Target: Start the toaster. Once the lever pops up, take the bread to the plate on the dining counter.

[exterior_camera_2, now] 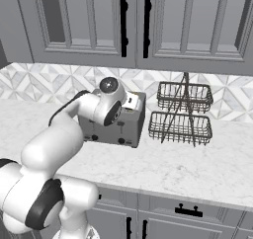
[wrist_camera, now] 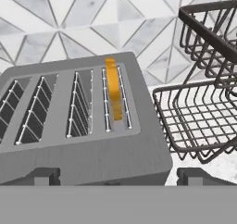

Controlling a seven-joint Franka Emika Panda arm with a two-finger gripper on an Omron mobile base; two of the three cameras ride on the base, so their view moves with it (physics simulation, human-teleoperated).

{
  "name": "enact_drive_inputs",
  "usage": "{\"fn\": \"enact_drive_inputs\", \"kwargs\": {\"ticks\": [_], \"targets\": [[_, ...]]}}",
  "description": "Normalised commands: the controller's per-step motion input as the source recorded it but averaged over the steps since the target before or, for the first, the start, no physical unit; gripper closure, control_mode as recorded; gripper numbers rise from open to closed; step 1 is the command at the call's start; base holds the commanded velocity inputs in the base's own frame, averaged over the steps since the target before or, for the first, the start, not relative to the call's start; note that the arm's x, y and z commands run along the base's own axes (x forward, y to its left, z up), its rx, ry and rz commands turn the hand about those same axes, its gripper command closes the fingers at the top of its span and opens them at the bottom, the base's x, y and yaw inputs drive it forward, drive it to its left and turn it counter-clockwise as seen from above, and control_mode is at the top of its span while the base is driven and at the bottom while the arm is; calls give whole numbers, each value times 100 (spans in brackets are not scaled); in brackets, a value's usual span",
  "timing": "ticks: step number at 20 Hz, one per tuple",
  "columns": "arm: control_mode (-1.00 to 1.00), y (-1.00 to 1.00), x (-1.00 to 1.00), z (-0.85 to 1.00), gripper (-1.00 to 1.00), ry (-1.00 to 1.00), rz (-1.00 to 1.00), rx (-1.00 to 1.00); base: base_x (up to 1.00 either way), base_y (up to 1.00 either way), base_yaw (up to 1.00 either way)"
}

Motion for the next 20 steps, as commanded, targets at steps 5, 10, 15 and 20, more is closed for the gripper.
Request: {"fn": "enact_drive_inputs", "kwargs": {"ticks": [5,10,15,20], "targets": [[-100,1,27,-13,-100,5,0,0,0,0,0],[-100,0,35,-11,-100,0,0,0,0,0,0],[-100,0,17,-29,-100,0,0,3,0,0,0],[-100,0,15,-25,-100,-5,0,3,0,0,0]]}}
